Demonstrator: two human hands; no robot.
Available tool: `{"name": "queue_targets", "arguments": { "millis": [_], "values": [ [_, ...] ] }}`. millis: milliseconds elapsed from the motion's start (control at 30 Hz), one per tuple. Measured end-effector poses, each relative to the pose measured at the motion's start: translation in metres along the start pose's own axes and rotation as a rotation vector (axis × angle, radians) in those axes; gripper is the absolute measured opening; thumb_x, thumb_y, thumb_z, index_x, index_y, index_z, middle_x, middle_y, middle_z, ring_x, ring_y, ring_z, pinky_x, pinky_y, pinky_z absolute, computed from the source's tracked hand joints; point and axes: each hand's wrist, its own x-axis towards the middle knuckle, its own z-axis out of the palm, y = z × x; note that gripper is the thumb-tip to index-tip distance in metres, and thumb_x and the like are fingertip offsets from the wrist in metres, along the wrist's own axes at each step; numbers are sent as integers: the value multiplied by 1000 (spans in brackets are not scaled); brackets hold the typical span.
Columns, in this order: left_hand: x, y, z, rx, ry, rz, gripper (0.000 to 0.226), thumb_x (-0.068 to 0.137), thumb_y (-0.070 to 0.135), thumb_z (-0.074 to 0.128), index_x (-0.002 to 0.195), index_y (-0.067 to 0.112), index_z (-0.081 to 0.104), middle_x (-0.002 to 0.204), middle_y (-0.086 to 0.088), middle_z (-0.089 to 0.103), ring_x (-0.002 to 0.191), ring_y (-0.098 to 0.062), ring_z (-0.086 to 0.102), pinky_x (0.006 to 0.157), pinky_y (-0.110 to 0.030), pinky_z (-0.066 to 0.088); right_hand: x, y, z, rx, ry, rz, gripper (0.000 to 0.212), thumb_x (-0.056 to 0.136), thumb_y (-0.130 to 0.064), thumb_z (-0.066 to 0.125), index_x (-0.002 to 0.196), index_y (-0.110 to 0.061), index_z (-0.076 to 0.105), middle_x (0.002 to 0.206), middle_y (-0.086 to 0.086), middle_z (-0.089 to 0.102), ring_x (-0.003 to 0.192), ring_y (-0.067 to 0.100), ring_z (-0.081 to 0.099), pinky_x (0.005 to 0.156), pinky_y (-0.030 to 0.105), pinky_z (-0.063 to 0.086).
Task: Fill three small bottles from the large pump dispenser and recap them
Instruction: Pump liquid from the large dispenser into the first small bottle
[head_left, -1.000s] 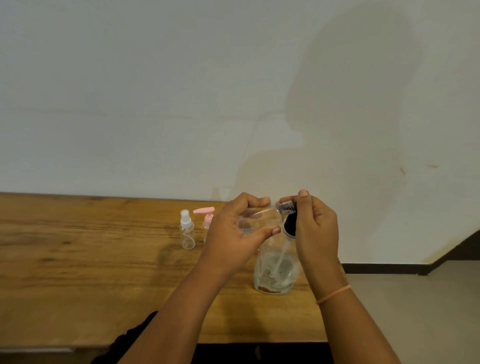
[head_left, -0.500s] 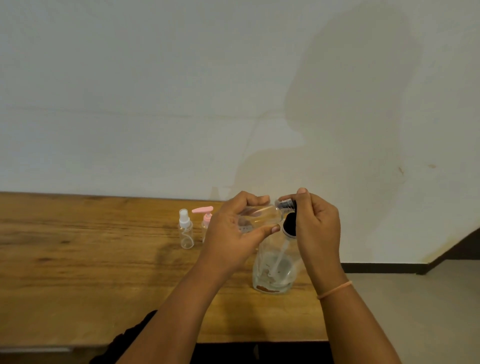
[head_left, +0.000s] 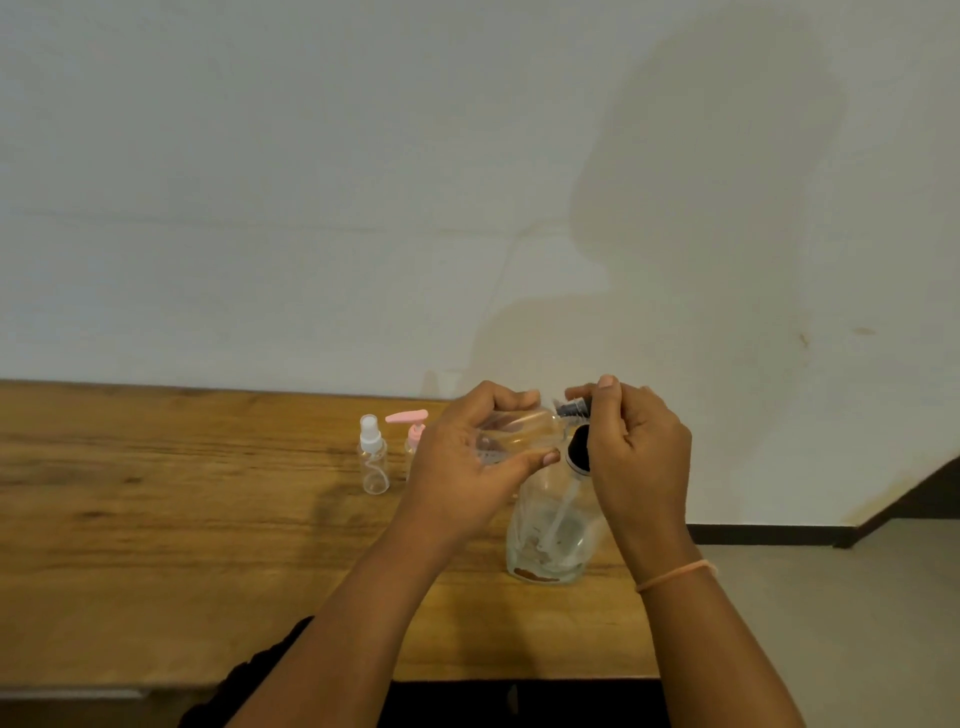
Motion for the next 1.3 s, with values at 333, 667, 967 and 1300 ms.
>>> {"name": "queue_targets", "arguments": {
  "millis": [333,667,967,1300],
  "values": [
    [-3,-4,-1,22,-15,-26,37,68,15,82,88,35,58,105,23,64,104,10,56,75,-3,44,-11,1,9,82,67,89,51,100,-21,42,52,-6,38,46,3,30,44,13,28,43,31,21],
    [-1,1,1,-8,-4,-5,36,67,15,82,86,35,57,103,23,64,101,10,58,77,-6,47,0,-6,-3,240,-39,174,51,99,-26,43,82,20,55,75,39,53,57,27,44,55,28,36],
    [-4,-3,-2,43,0,-27,39,67,17,83,87,39,57,104,25,63,102,8,58,75,-3,45,-9,0,8,185,25,114,55,101,-29,41,73,16,57,64,34,50,49,21,40,46,29,32],
    [-2,0,0,-3,10,-24,36,67,17,83,85,35,57,101,27,63,102,11,57,73,-4,46,-1,-2,-2,275,-82,187,38,100,-25,40,86,-8,72,81,-2,73,80,9,68,72,20,53]
  ]
}}
